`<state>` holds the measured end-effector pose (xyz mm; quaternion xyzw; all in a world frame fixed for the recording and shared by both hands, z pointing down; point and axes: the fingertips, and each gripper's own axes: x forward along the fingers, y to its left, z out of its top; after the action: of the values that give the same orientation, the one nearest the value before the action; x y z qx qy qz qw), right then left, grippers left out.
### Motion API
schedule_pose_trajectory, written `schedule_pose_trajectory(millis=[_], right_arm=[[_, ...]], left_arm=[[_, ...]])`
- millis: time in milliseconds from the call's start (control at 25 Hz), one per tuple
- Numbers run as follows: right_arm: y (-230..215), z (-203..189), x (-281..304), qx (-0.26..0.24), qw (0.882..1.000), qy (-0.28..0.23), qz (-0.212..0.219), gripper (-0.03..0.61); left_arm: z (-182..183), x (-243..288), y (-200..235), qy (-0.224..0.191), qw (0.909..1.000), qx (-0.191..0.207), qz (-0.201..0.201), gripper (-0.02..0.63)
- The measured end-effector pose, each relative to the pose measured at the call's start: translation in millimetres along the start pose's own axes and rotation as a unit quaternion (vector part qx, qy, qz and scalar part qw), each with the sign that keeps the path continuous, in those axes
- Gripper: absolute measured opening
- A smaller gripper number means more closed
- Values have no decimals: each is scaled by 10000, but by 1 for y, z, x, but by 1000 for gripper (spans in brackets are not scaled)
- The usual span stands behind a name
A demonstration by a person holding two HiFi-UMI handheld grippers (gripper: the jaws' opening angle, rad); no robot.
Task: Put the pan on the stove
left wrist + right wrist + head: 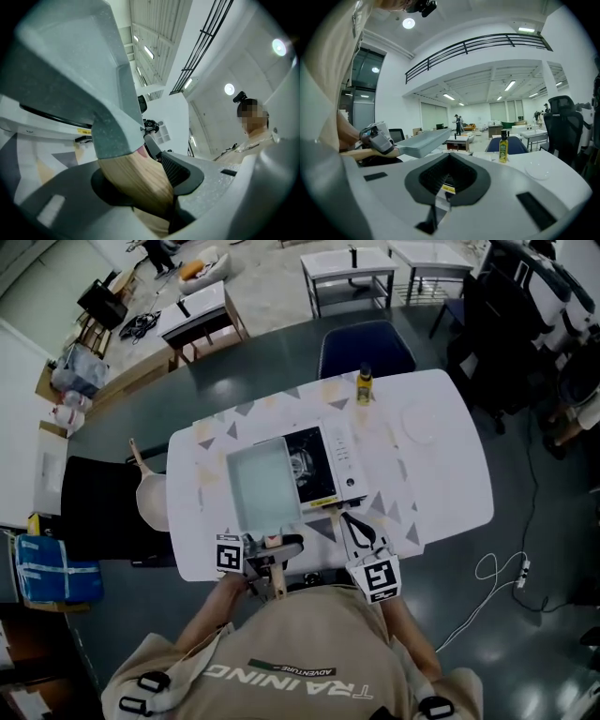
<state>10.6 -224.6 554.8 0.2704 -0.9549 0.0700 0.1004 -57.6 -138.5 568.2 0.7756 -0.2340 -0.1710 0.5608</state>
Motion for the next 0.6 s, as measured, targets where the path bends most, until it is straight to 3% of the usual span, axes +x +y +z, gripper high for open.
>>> schedule_pose_trajectory(millis=[320, 600], right_arm=[[-51, -9, 21, 13, 9986, 103, 512, 5], [-71, -6, 35, -30, 9948, 227, 996, 5]], left_arm=[[33, 33, 22, -345, 9989, 124, 286, 172], [46, 55, 33, -518, 9978, 60, 406, 172]])
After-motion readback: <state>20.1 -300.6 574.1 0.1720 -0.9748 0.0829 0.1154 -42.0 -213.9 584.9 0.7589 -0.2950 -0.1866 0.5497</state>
